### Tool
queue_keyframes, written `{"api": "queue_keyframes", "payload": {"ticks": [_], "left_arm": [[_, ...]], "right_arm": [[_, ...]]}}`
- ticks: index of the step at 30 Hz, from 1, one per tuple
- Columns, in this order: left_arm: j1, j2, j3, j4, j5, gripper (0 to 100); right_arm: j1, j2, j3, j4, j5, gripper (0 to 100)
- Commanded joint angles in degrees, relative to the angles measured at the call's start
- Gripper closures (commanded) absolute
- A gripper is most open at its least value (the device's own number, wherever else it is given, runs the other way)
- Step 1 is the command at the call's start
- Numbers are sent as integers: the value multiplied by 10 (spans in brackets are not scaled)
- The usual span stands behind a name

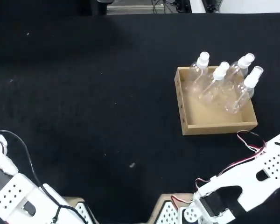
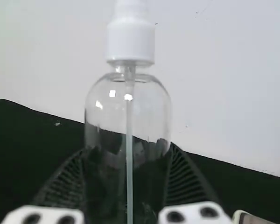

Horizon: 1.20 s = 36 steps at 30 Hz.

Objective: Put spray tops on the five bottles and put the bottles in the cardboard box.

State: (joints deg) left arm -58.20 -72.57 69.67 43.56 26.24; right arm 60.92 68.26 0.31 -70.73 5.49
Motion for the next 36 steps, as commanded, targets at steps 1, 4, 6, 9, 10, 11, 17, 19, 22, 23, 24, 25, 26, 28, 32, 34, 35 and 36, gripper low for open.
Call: {"api": "queue_keyframes", "payload": {"ticks": [1,4,6,9,10,11,17,19,22,23,24,25,26,28,32,34,35,36], "left_arm": [[6,-8,-19,-2,6,721],[6,-8,-19,-2,6,721],[6,-8,-19,-2,6,721],[6,-8,-19,-2,6,721],[6,-8,-19,-2,6,721],[6,-8,-20,-2,6,721],[6,-8,-20,-2,6,721],[6,-8,-20,-2,6,721],[6,-8,-20,-2,6,721],[6,-8,-20,-2,6,721],[6,-8,-20,-2,6,721],[6,-8,-21,-2,6,721],[6,-8,-21,-2,6,721],[6,-8,-21,-2,6,721],[6,-8,-21,-2,6,721],[6,-8,-21,-2,6,721],[6,-8,-21,-2,6,721],[6,-8,-21,-2,6,721]], "right_arm": [[-16,-3,-25,-2,4,985],[-19,-3,-25,-2,4,985],[-20,-2,-24,-2,2,984],[-20,0,-24,-2,-1,919],[-21,0,-24,-2,-1,884],[-21,0,-24,-3,-1,847],[-21,0,-24,-4,-1,780],[-21,-2,-24,-4,-1,790],[-21,-3,-24,-17,-1,793],[-21,-3,-22,-31,-1,790],[-21,-3,-21,-47,-1,790],[-21,-3,-21,-55,0,790],[-21,-3,-21,-58,2,790],[-21,-3,-21,-58,3,789],[-21,-4,-24,-58,4,789],[-21,-4,-25,-62,4,789],[-22,-6,-25,-62,4,789],[-25,-10,-25,-62,4,789]]}}
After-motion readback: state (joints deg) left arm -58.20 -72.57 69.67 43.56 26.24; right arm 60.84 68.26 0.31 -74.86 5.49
